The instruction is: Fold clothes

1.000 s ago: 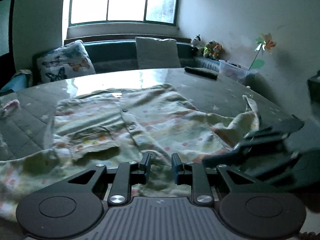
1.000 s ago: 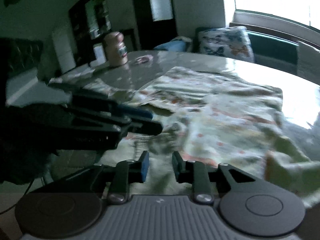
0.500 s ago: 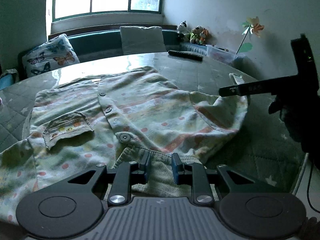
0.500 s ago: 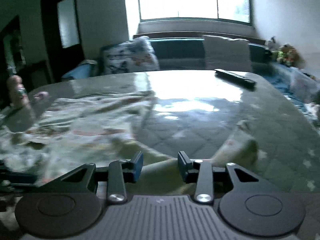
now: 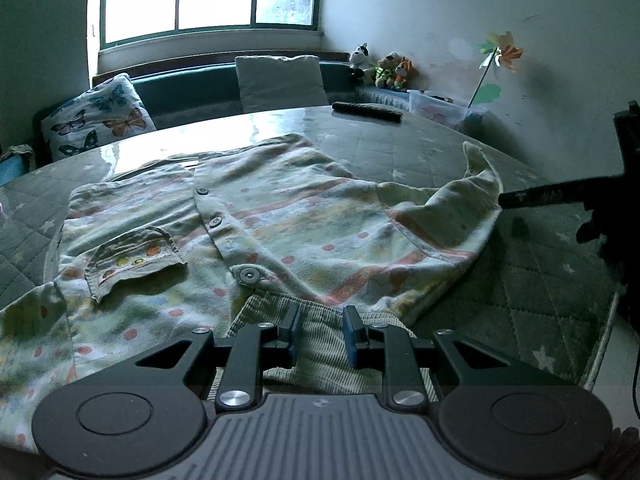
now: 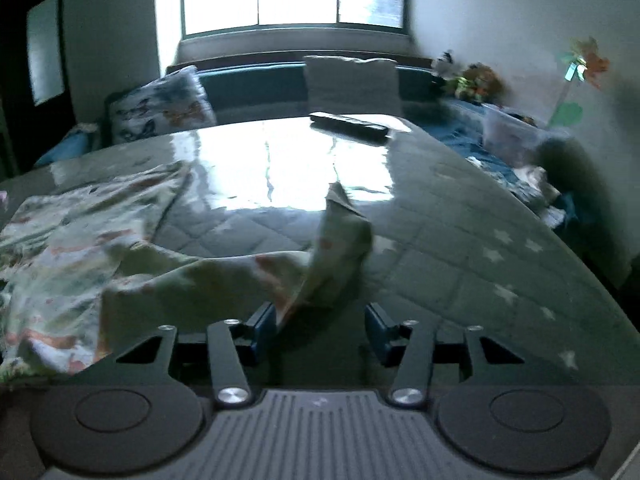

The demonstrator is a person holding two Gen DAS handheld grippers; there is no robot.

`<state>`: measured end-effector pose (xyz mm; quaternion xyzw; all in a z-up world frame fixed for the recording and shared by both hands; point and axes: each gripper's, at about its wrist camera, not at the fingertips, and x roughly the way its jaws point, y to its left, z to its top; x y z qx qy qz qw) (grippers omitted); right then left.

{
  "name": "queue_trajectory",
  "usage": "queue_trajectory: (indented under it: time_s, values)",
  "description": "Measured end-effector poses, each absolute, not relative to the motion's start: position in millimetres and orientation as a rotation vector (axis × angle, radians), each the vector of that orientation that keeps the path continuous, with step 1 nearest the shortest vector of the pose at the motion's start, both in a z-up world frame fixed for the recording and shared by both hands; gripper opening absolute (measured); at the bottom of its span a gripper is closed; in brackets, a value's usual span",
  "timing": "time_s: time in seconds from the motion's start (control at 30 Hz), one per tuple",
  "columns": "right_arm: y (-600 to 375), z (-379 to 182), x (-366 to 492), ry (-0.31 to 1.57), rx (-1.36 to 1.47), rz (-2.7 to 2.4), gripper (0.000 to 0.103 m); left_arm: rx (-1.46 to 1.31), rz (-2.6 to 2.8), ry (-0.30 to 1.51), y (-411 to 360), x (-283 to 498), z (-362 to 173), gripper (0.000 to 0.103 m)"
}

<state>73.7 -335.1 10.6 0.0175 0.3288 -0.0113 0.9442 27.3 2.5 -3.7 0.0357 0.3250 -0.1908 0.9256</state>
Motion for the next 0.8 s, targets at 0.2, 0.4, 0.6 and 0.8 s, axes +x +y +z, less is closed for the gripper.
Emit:
queue_trajectory:
  time_s: [0.2,0.4,0.6,0.8]
  values:
    - [-344.8,26.2,92.1,0.622,0.076,-0.028,0.051,0.071,-0.392,0.666,2.4,27.5,-3.9,0.025]
    - [-336.4,30.1,133.7,0.608,0.025,-0.031,0.049,0.070,-0.391,0.666,2.2,27.3,-4.1,0.026]
    - [-331.9,22.7,160.5,0.646,-0.060,-0.069,0.009,0.072,-0.393,0.664,2.4,26.9,-4.5,0.026]
    - [-344.8,52.1,128.4,0.494,-0.012,-0.052,0.004,0.073,-0.397,0.660,2.8,26.0,-5.4,0.026]
